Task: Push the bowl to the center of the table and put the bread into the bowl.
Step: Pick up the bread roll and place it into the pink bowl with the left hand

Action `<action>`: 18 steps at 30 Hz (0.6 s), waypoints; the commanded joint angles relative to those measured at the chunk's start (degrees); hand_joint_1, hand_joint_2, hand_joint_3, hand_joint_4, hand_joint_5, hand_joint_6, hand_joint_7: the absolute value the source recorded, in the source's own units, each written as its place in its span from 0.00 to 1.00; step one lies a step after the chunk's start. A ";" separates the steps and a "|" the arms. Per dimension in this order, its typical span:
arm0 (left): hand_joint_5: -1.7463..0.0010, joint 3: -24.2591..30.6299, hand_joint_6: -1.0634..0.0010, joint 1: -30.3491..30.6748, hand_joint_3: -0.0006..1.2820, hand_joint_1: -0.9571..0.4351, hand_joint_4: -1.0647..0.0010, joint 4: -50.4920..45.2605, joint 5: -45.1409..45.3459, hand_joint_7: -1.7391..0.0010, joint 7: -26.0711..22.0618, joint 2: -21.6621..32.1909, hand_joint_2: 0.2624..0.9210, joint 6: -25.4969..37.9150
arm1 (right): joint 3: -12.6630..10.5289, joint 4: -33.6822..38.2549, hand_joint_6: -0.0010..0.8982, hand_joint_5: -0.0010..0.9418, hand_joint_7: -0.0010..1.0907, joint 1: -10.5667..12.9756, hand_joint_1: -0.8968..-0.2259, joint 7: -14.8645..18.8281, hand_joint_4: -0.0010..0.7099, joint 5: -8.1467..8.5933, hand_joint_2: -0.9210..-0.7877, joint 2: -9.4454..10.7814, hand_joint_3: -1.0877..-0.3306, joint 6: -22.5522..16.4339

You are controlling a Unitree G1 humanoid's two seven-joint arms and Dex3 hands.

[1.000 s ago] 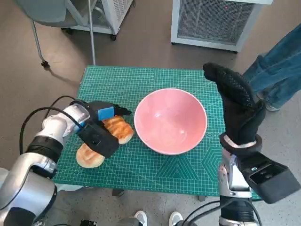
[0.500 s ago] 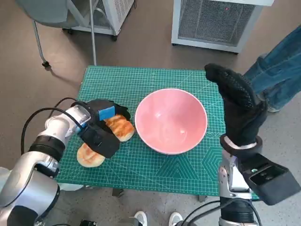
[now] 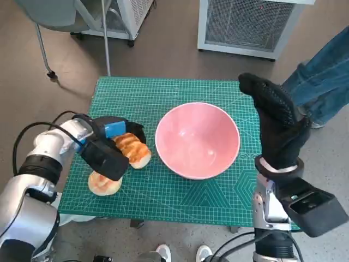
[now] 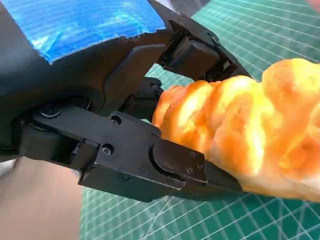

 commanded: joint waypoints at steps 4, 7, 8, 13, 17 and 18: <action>0.39 12.65 0.40 -6.17 0.04 0.69 0.32 -2.98 -12.33 0.30 -2.48 6.79 1.00 -0.26 | -0.41 0.00 0.00 0.02 0.69 1.25 0.45 -0.20 0.38 0.53 0.00 -0.19 0.43 0.70; 0.39 17.43 0.39 -5.38 0.04 0.69 0.32 -6.51 -16.41 0.30 -0.83 7.45 1.00 0.30 | -0.44 0.21 0.00 0.02 0.69 1.07 0.45 -0.01 0.38 0.71 0.00 -0.18 0.43 0.64; 0.39 18.76 0.39 -4.88 0.04 0.69 0.32 -8.30 -17.43 0.30 -0.17 7.52 1.00 0.51 | -0.43 0.28 0.00 0.02 0.69 1.00 0.45 0.01 0.38 0.65 0.00 -0.16 0.43 0.59; 0.38 23.06 0.40 -2.79 0.05 0.69 0.34 -16.54 -20.32 0.30 3.63 6.79 1.00 1.04 | -0.40 0.64 0.00 0.02 0.70 0.65 0.45 0.17 0.38 0.42 0.00 -0.21 0.43 0.39; 0.38 24.05 0.38 -2.21 0.04 0.69 0.33 -22.84 -20.55 0.31 6.21 4.90 1.00 -0.74 | -0.38 1.32 0.00 0.02 0.70 0.38 0.45 0.63 0.38 0.68 0.00 -0.25 0.43 -0.04; 0.38 23.91 0.39 -2.24 0.04 0.69 0.33 -23.84 -20.36 0.31 6.30 4.57 1.00 -1.04 | -0.40 1.43 0.00 0.02 0.70 0.33 0.45 0.74 0.38 0.77 0.00 -0.28 0.43 -0.09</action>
